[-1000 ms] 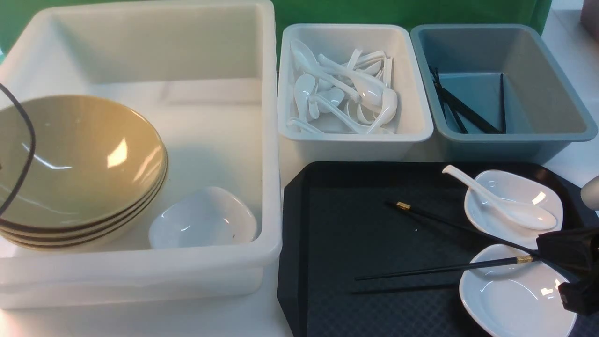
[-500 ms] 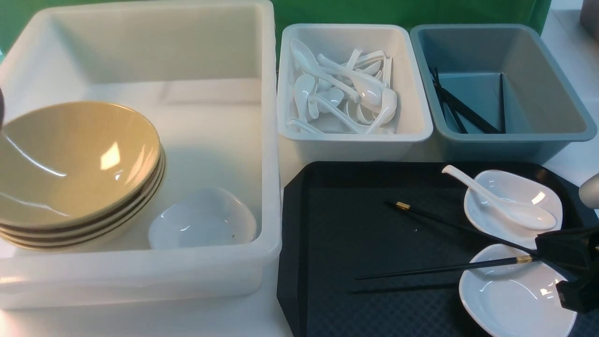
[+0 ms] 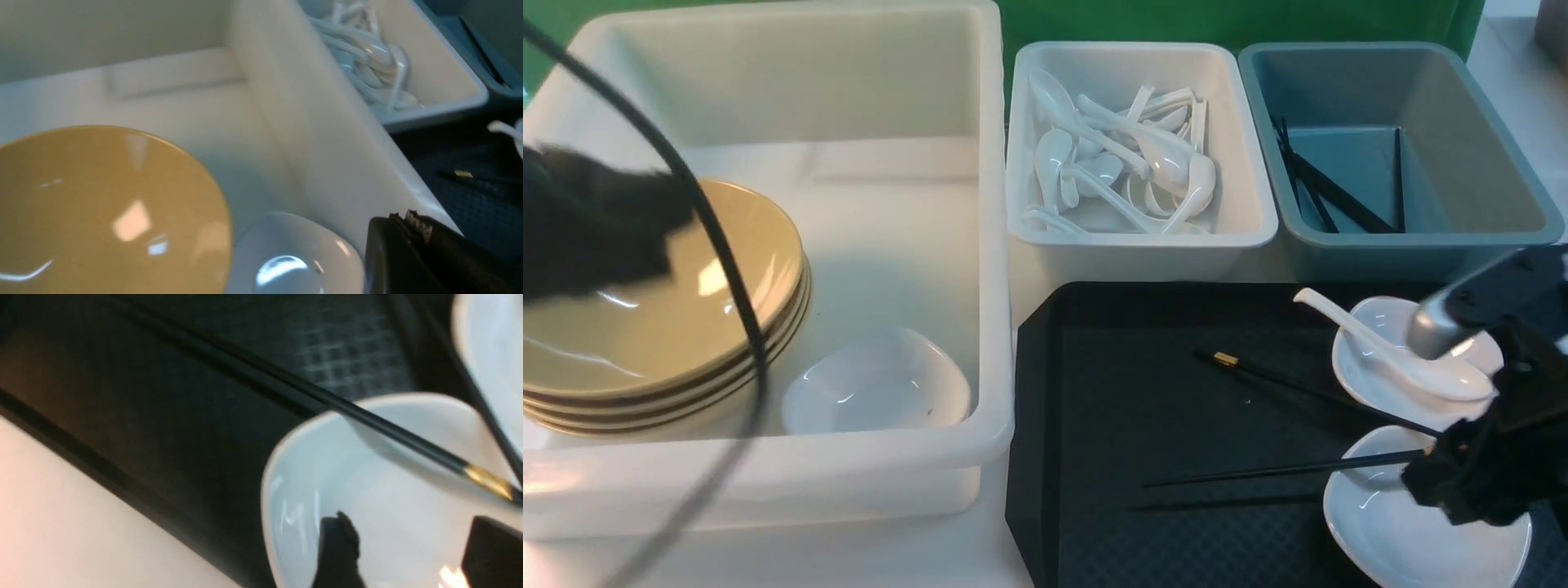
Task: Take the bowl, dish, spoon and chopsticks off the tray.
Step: Use the right arm to grab a chopstick
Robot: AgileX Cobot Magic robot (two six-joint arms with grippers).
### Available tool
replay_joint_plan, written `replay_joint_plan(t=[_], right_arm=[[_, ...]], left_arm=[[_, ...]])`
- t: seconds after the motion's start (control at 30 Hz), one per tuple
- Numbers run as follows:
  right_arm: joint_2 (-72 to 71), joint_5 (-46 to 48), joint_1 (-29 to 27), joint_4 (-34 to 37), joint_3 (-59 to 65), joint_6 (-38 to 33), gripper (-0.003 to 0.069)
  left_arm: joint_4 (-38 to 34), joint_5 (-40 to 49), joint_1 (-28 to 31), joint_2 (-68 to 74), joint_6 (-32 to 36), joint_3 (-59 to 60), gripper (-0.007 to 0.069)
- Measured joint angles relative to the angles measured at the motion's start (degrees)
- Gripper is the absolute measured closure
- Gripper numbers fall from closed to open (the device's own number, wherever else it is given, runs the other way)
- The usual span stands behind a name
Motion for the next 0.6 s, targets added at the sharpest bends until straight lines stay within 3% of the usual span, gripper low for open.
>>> replay_joint_plan(t=[0.23, 0.47, 0.6], right_arm=[[12.87, -0.01, 7.51, -4.55, -10.22, -3.31, 0.0162], [21.13, 1.83, 11.05, -7.65, -15.67, -5.06, 0.0171], [24.38, 2.21, 11.51, -7.87, -16.10, -7.99, 0.0218]], left_arm=[[2.15, -0.41, -9.68, -9.60, 6.04, 13.82, 0.0634], [2.91, -4.32, -10.73, -17.39, 6.23, 23.32, 0.0634], [3.00, -7.84, -10.73, -20.16, 6.23, 24.72, 0.0634]])
